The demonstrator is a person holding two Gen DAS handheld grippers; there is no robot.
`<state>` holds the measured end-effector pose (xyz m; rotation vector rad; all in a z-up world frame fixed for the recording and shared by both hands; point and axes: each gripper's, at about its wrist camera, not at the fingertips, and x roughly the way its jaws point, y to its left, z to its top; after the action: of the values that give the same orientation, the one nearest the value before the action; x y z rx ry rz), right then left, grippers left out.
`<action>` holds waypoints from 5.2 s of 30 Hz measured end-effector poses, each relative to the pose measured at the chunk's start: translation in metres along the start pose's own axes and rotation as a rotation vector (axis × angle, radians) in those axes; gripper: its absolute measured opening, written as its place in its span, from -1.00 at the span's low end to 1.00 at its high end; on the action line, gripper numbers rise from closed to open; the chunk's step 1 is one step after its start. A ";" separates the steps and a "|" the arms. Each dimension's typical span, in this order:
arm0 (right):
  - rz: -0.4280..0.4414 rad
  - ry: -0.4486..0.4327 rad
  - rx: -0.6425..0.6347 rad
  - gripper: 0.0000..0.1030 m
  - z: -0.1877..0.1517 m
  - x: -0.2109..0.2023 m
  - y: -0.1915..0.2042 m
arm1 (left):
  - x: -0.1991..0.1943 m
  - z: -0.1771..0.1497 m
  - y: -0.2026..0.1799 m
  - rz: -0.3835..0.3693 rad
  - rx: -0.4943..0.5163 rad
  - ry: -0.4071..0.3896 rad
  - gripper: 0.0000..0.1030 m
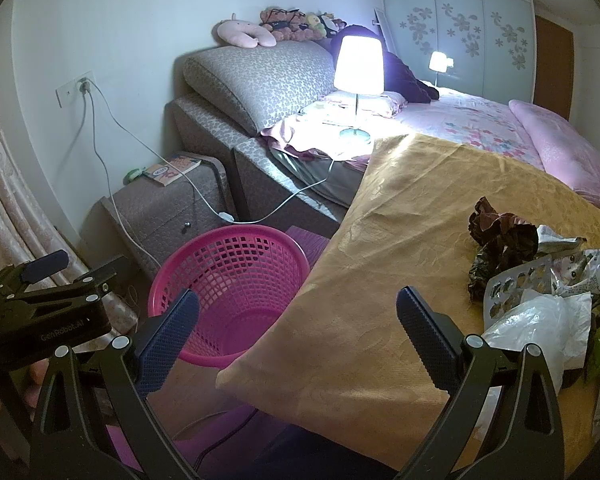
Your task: Collect trash
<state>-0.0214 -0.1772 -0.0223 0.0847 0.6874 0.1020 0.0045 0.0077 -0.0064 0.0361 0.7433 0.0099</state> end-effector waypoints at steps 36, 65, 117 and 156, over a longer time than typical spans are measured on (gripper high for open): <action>0.001 -0.001 0.002 0.86 0.000 0.000 0.000 | 0.001 -0.002 0.003 0.001 0.006 0.006 0.85; -0.078 -0.137 0.097 0.87 -0.004 -0.065 -0.042 | -0.008 -0.004 -0.017 -0.112 0.084 0.001 0.85; -0.484 0.027 0.384 0.74 -0.102 -0.109 -0.250 | -0.029 -0.024 -0.232 -0.719 0.493 0.065 -0.17; -0.337 0.068 0.361 -0.40 -0.075 -0.119 -0.197 | -0.031 0.000 -0.166 -0.591 0.423 -0.004 -0.17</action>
<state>-0.1477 -0.3835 -0.0265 0.3109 0.7735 -0.3454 -0.0190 -0.1590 0.0087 0.2179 0.7192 -0.7111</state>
